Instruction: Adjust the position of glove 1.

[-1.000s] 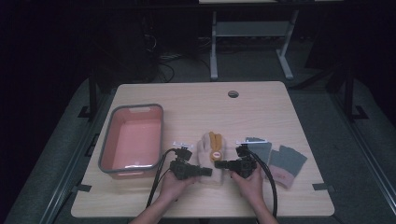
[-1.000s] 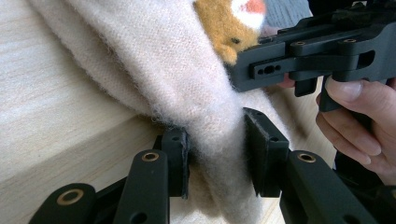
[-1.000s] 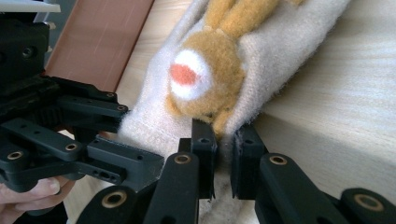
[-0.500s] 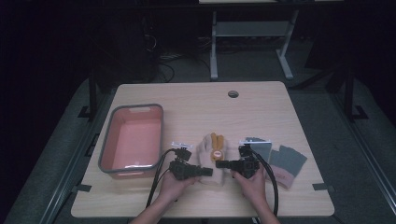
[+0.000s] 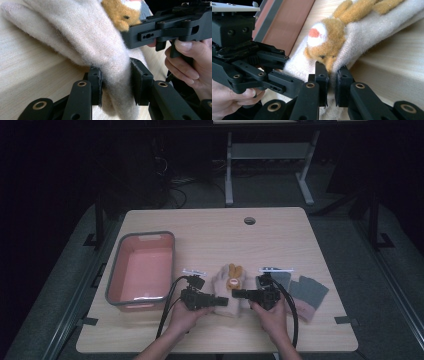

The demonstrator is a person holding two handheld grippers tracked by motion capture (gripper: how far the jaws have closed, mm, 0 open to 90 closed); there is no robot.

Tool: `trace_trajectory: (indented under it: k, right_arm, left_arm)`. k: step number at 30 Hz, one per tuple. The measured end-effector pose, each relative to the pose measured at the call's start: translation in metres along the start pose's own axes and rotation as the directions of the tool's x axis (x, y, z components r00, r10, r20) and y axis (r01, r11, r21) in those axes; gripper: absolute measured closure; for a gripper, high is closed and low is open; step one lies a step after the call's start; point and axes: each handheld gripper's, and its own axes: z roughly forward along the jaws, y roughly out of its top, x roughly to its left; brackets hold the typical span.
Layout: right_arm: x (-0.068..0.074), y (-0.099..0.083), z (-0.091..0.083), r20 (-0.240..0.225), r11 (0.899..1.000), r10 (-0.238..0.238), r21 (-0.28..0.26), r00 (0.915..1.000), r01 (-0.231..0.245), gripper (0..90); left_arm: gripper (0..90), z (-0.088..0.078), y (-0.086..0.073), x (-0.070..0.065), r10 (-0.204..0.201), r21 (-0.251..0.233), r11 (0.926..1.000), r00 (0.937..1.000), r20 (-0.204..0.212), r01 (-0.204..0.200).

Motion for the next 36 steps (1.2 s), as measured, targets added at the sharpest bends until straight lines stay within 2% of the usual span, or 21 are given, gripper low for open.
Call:
trace_trajectory:
  k: [10,24,36]
  right_arm:
    - [0.006,0.006,-0.004,-0.013,1.0,-0.018,-0.015,0.9998,0.018,82.7]
    - [0.03,0.03,-0.012,-0.026,0.997,-0.067,-0.025,0.9974,0.066,82.8]
    - [0.045,0.046,-0.009,-0.049,0.998,-0.067,-0.017,0.9965,0.067,82.8]
  left_arm:
    - [65.1,-0.009,0.009,-0.004,0.02,-0.002,0.9998,0.9998,0.005,-0.02]
    - [65.1,-0.034,0.027,-0.014,0.06,-0.035,0.9976,0.9982,0.003,-0.06]
    - [65.1,-0.053,0.035,-0.014,0.067,-0.061,0.9959,0.9978,-0.001,-0.067]
